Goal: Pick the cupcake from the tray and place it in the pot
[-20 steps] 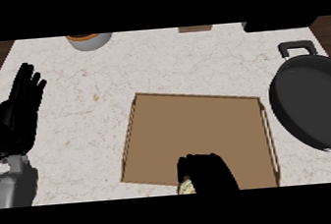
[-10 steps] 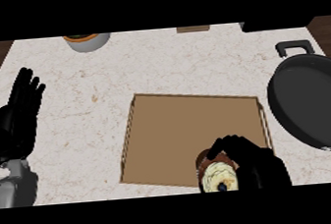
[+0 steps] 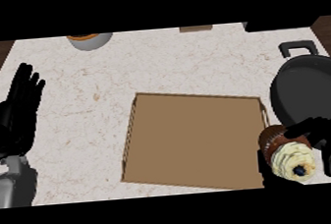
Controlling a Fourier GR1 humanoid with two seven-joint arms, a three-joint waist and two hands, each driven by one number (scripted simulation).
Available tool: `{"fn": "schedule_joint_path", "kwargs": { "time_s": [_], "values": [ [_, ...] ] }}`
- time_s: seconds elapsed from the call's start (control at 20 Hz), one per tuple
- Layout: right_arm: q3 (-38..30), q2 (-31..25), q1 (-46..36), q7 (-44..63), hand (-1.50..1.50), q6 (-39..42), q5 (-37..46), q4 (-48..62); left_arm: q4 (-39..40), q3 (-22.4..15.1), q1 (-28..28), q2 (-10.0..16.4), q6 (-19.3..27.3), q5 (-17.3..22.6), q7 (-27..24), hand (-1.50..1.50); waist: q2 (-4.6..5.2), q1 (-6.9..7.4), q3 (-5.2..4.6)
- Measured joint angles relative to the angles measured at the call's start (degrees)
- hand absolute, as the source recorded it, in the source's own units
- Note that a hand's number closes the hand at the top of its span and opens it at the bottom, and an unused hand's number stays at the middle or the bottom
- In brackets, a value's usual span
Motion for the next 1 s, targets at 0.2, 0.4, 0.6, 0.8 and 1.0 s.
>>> {"fn": "schedule_joint_path", "kwargs": {
  "time_s": [0.2,0.4,0.6,0.8,1.0],
  "values": [
    [-9.1,-0.8,-1.2,-3.3,1.50,-1.0,-6.3,2.2,1.2,0.2,-0.5,-0.2,-0.3,0.1,-0.8,0.00,0.09,0.11,0.02],
    [-19.8,-2.8,-3.3,-7.2,1.50,-1.1,-18.4,5.6,0.1,0.3,-0.3,0.1,-0.7,0.3,-0.1,0.00,0.10,0.25,0.05],
    [-27.3,-3.8,-4.7,-14.0,1.50,-4.5,-26.3,14.0,0.8,-0.1,0.5,-0.6,-0.6,-0.4,-1.5,0.00,0.13,0.30,0.05],
    [-31.8,-8.1,-6.5,-19.0,1.50,-6.9,-24.0,22.2,1.8,0.3,-0.2,-0.3,-1.4,0.0,-2.0,0.00,0.28,0.61,0.02],
    [-33.9,-12.1,-8.9,-21.4,1.50,-10.6,-16.7,31.5,1.8,0.2,-1.5,-0.2,-0.9,-0.2,-0.9,0.00,0.35,0.91,0.02]
  ]
}}
